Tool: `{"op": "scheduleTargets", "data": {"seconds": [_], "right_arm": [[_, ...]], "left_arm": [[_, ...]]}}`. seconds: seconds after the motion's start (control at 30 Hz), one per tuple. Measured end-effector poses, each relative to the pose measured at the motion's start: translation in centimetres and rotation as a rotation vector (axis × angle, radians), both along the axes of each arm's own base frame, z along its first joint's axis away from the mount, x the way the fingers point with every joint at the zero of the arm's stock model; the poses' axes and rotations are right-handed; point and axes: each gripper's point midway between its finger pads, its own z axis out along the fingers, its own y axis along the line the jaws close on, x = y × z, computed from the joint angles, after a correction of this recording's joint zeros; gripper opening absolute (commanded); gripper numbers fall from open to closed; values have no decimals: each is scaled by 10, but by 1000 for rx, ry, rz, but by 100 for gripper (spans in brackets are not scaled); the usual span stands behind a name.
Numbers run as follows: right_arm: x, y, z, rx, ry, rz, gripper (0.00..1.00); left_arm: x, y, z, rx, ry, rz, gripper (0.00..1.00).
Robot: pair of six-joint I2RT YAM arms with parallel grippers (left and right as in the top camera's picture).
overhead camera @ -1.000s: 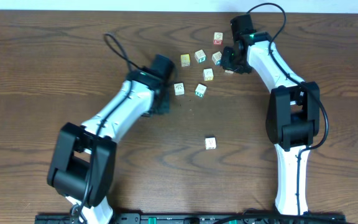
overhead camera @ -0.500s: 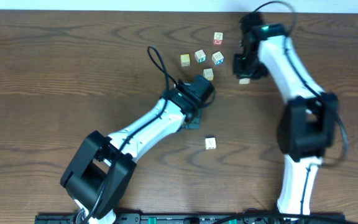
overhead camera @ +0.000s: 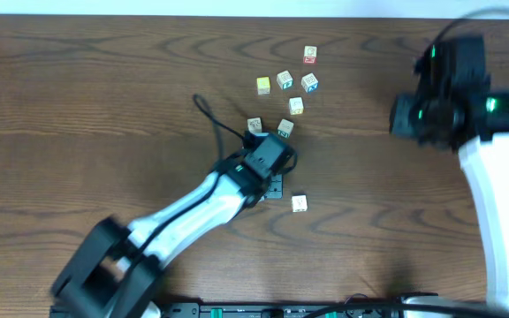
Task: Lift 3 blocks
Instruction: 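Grasp the duck block with left gripper, red U block with right, then carry both held blocks to either side of the A block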
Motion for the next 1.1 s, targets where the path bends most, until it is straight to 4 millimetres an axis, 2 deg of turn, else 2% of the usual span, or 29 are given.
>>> {"op": "scheduleTargets", "data": {"seconds": [0.1, 0.13, 0.23, 0.3, 0.4, 0.5, 0.7, 0.83, 0.9, 1.1], "right_arm": [[-31, 11, -32, 49, 10, 41, 5], [-36, 13, -38, 61, 4, 50, 6], [-58, 29, -74, 121, 15, 99, 9], [-68, 40, -102, 159, 42, 126, 9], [-82, 53, -143, 193, 109, 150, 11], [-91, 64, -170, 209, 164, 175, 13], [-87, 91, -196, 224, 211, 248, 11], [-91, 103, -214, 220, 260, 283, 8], [-94, 104, -220, 219, 282, 287, 8], [-94, 104, -221, 217, 285, 289, 9]], "left_arm": [[-12, 2, 23, -101, -61, -21, 7], [-15, 3, 27, -115, -67, -26, 8], [-27, 1, 33, -181, -86, -73, 7], [-35, 1, 28, -204, -74, -96, 7], [-48, 4, 10, -201, -25, -112, 8], [-54, 1, 0, -201, -3, -127, 8], [-51, -13, -2, -229, -25, -153, 11], [-54, -11, -22, -194, 20, -144, 11], [-56, -8, -35, -171, 53, -134, 11], [-54, -16, -35, -205, 52, -129, 12]]}}
